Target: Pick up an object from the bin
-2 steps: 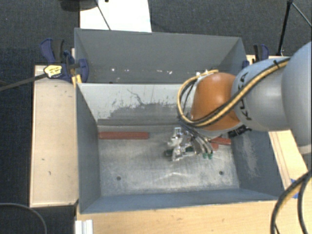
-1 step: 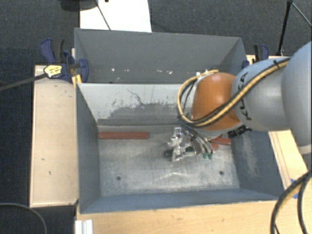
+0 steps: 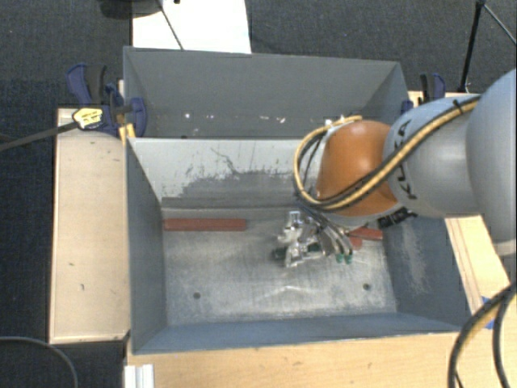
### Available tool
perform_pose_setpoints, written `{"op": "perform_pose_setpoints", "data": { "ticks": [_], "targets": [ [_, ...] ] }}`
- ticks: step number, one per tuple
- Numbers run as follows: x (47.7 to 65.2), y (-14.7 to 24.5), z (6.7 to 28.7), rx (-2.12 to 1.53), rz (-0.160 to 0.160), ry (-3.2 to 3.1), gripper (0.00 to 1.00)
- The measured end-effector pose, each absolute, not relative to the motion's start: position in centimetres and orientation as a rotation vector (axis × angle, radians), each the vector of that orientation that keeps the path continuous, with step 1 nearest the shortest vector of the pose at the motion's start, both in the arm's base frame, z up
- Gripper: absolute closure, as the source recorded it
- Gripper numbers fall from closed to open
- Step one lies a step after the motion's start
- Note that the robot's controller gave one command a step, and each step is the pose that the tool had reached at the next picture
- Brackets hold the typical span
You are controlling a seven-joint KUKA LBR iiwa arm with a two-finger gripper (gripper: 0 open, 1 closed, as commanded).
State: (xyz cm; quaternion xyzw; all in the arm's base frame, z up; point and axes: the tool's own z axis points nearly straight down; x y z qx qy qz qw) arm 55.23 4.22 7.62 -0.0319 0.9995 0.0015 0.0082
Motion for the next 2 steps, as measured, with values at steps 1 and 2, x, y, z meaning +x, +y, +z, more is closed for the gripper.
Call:
{"op": "perform_pose_setpoints", "data": {
  "ticks": [1, 2],
  "targets": [
    [55.4, 4.9, 7.6, -0.225, -0.007, 3.118, 1.00],
    [55.4, 0.1, 27.0, -0.420, 0.001, 3.113, 1.00]
  ]
}}
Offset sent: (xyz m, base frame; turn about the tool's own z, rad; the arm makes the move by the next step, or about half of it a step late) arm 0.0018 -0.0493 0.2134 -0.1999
